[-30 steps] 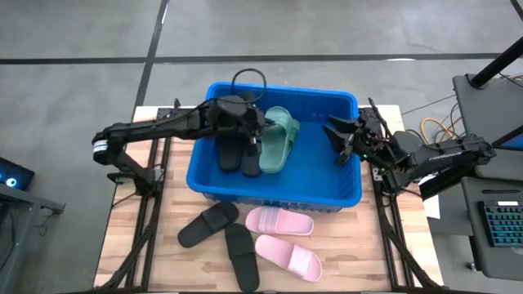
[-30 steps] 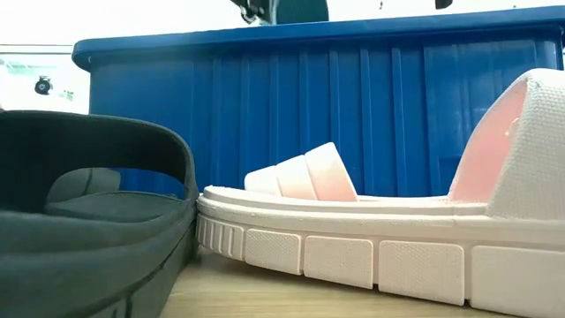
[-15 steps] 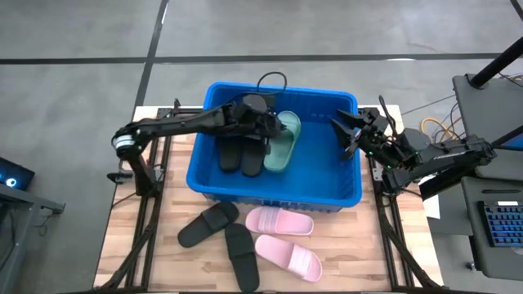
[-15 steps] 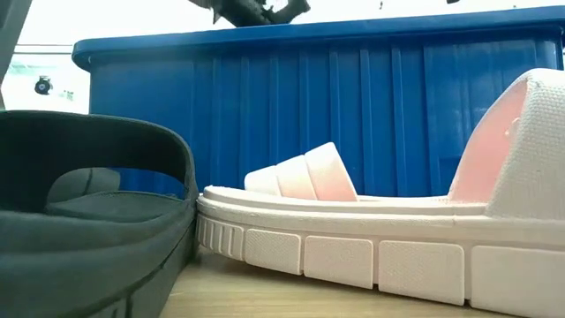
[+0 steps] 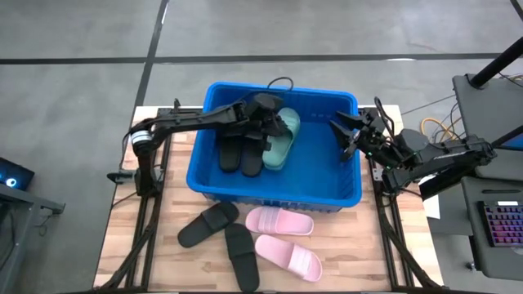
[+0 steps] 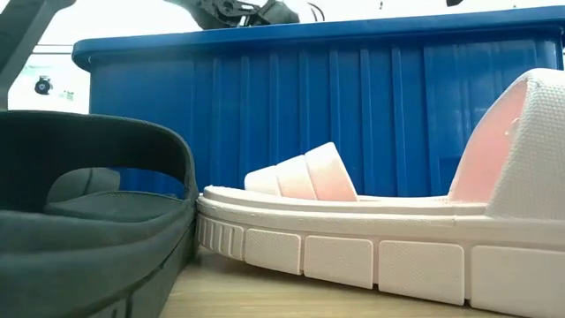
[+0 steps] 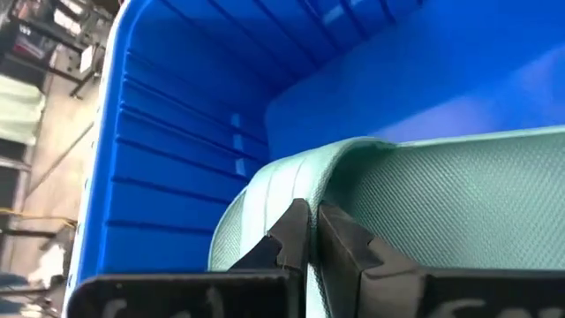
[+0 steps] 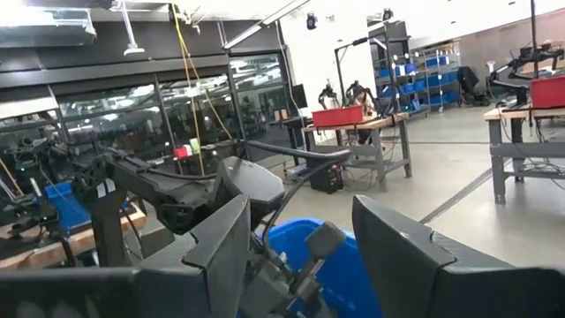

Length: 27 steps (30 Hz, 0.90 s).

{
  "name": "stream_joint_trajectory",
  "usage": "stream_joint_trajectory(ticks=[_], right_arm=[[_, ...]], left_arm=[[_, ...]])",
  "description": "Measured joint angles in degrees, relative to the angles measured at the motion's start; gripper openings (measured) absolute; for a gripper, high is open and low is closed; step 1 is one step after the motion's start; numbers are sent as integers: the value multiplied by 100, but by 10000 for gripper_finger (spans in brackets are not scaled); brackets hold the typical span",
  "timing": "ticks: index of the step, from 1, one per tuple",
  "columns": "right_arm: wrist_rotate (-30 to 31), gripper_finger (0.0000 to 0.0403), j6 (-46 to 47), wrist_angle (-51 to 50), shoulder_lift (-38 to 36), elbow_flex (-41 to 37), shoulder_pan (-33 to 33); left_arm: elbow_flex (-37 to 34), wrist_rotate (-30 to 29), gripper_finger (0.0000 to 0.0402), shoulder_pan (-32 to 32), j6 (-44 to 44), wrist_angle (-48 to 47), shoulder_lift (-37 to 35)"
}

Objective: Pick and place slides into bin
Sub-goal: Stack the green slide on top of the green slide into the blue bin

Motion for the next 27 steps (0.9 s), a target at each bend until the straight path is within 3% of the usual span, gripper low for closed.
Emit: stream_joint_trajectory(ticks=[16,21,27], right_arm=[[25,192,-65,-17,-7,0,0],[413,192,-138,-15,-7,0,0],[450,192,-129,-12,-11,0,0]], left_arm=[[-32,40,0,260,404,276,450],[-51,36,0,260,620,290,497],[-151,-15,0,269,538,299,507]])
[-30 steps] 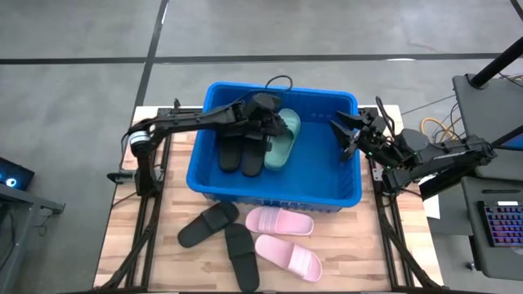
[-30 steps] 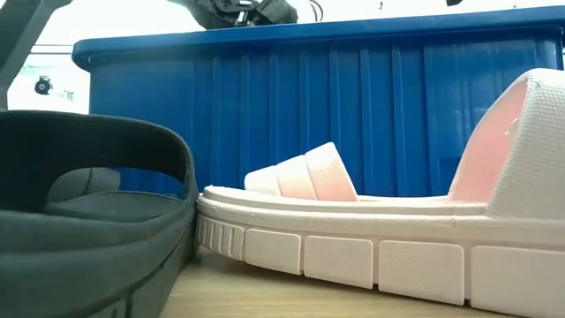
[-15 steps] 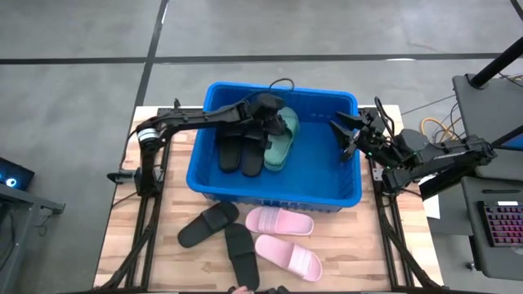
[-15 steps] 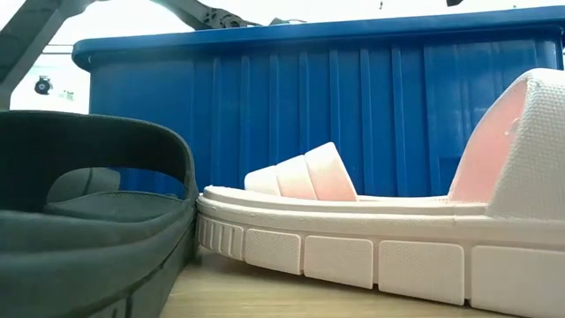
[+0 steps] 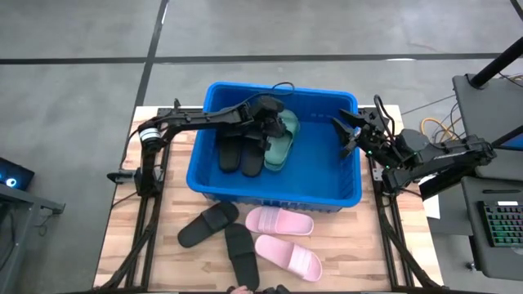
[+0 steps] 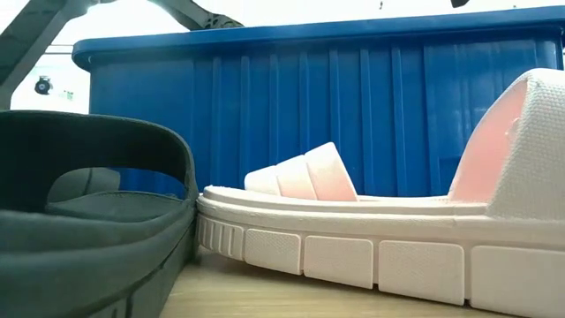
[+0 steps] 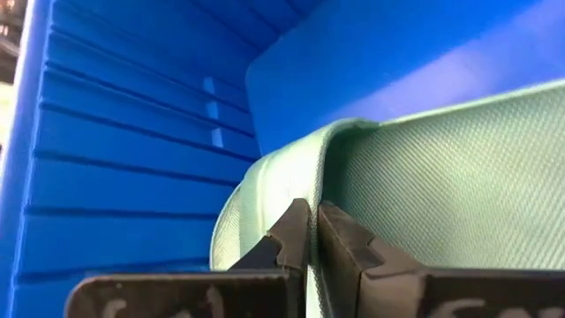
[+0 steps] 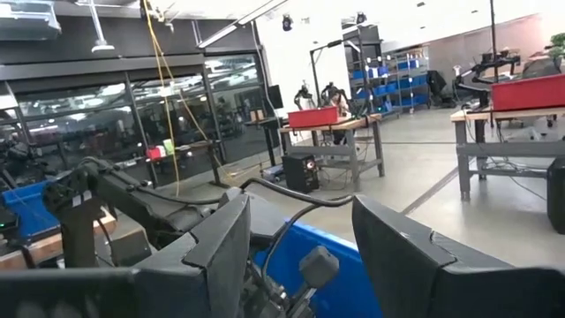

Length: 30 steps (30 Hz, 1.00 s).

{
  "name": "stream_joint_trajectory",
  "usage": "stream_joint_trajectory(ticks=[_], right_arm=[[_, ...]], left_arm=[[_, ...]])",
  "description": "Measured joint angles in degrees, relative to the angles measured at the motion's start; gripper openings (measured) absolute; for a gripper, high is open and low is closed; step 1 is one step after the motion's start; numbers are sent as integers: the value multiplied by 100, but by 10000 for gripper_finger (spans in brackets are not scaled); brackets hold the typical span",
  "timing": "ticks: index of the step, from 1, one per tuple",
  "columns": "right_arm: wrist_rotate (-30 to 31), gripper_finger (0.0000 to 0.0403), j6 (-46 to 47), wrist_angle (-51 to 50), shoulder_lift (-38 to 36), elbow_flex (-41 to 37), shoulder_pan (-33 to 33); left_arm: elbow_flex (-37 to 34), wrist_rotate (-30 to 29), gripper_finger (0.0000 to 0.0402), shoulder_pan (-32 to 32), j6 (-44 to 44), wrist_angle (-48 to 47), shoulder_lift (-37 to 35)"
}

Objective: Pick and place slides into bin
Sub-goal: Stack the green slide on top of the green slide into the blue bin, then put the top pink slide into the blue bin

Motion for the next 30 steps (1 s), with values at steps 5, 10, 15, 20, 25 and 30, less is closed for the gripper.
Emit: stream_joint_trajectory(ticks=[5,10,15,20,25,30], right_arm=[[0,192,-37,0,0,0,0],[-2,192,-37,0,0,0,0],[-2,192,-37,-2,0,0,0],[-2,192,-37,-4,0,0,0],[-2,192,-37,-7,0,0,0],[-2,192,-39,-9,0,0,2]], left_arm=[[-4,-21,0,22,-510,40,0],[-11,-16,24,43,-528,25,0],[-20,-48,84,61,-566,-16,4],[-20,-48,151,59,-575,-93,4],[-22,-71,204,46,-579,-316,-181],[-9,-119,229,46,-580,-306,-445]])
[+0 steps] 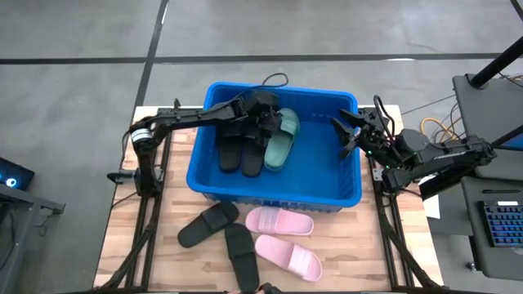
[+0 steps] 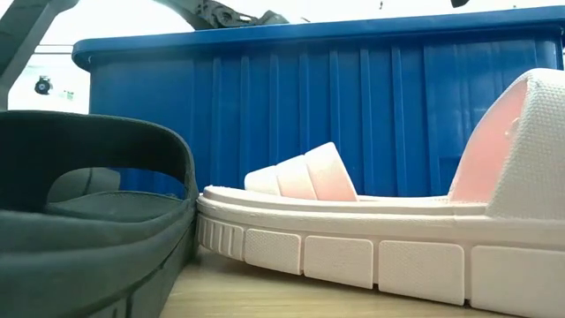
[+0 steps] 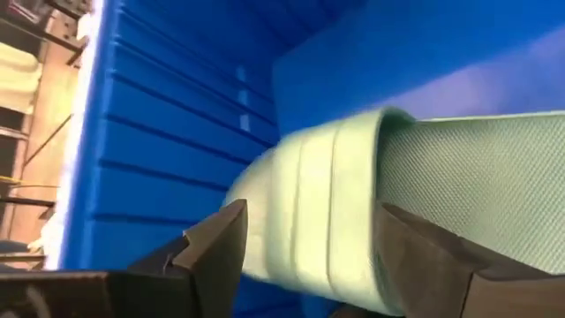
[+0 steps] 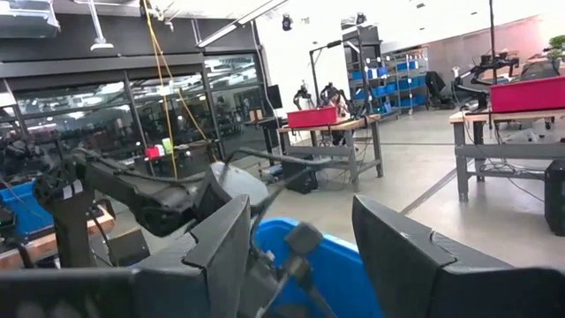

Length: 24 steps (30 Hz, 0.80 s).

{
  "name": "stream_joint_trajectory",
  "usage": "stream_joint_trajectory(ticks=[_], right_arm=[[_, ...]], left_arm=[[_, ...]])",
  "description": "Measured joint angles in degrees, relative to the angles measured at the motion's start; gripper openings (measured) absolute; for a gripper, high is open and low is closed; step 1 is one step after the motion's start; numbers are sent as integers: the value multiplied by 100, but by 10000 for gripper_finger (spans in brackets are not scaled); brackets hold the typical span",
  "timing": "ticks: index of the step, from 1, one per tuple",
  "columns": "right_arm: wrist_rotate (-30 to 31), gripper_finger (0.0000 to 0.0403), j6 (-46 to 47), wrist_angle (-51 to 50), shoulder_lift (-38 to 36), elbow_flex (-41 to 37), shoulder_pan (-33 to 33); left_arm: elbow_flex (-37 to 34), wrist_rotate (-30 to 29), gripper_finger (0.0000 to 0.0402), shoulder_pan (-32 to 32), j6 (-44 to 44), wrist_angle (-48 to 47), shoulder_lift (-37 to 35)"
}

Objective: Pick and place slides into bin
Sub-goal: Put the top pink slide into the blue bin

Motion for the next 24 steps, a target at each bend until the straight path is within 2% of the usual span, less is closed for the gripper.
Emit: stream_joint_trajectory(ticks=[4,7,12,17,24], right_arm=[[0,192,-4,-2,2,0,-2],[-1,192,-4,-2,4,0,-2],[-2,192,-4,-2,4,0,-2],[-2,192,-46,-10,7,0,-2],[-4,192,-275,-27,7,0,-1]], left_arm=[[0,-79,231,-2,-104,-222,-226],[0,-78,231,-2,-499,-307,-440],[2,39,231,-2,-1784,-396,-807],[-14,1009,231,17,-3296,-392,-1229],[-57,1956,231,0,-4202,-412,-1958]])
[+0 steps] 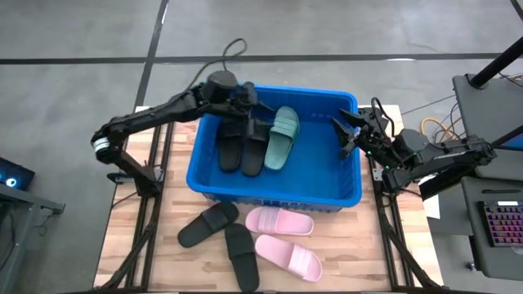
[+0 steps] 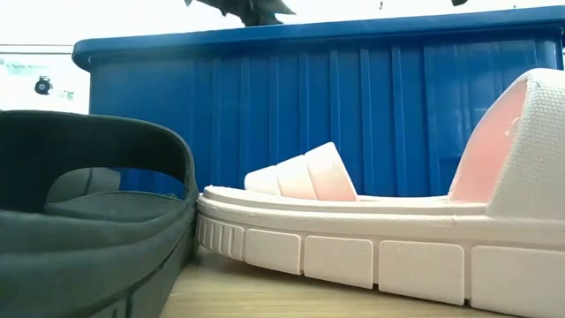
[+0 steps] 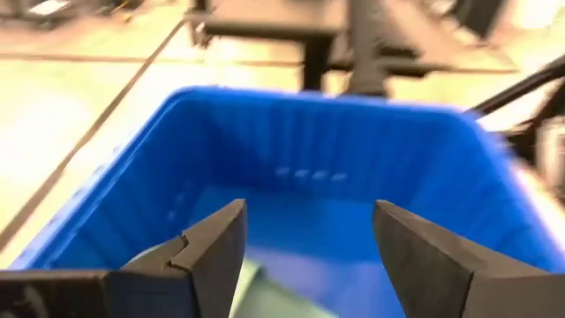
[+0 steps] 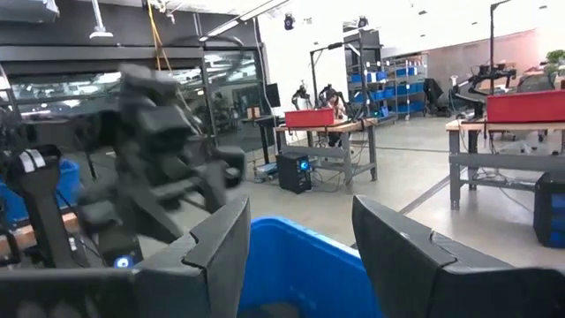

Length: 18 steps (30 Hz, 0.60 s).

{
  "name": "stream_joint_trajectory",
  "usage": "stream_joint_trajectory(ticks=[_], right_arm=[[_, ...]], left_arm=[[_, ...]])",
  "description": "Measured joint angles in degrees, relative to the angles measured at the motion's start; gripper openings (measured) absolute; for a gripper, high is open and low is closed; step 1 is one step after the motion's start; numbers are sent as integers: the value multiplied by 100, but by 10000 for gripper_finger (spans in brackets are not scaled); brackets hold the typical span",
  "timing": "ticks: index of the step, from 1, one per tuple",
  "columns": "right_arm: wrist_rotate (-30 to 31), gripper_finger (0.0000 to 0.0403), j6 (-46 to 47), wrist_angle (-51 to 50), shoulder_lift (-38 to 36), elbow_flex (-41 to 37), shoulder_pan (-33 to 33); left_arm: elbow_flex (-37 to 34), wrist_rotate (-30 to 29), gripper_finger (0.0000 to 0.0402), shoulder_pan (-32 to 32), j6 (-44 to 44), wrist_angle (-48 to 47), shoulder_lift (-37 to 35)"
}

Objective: Pick and place slides into bin
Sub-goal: Put the top pink slide into the blue bin

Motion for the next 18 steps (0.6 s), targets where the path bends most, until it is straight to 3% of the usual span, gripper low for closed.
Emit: stream_joint_trajectory(ticks=[2,6,8,12,18], right_arm=[[1,192,-30,-15,0,0,0],[1,192,-179,-14,0,0,-1],[1,192,-237,-14,0,0,-1],[1,192,-282,-12,0,0,-1],[1,192,-383,-14,0,0,-1]], left_arm=[[-8,443,229,2,-57,-28,-235],[-8,1890,219,4,-635,-82,-638],[-8,2274,214,-4,-1072,-104,-790],[-8,2495,212,-16,-1829,-260,-1040],[-8,2526,212,-27,-2099,-708,-1206]])
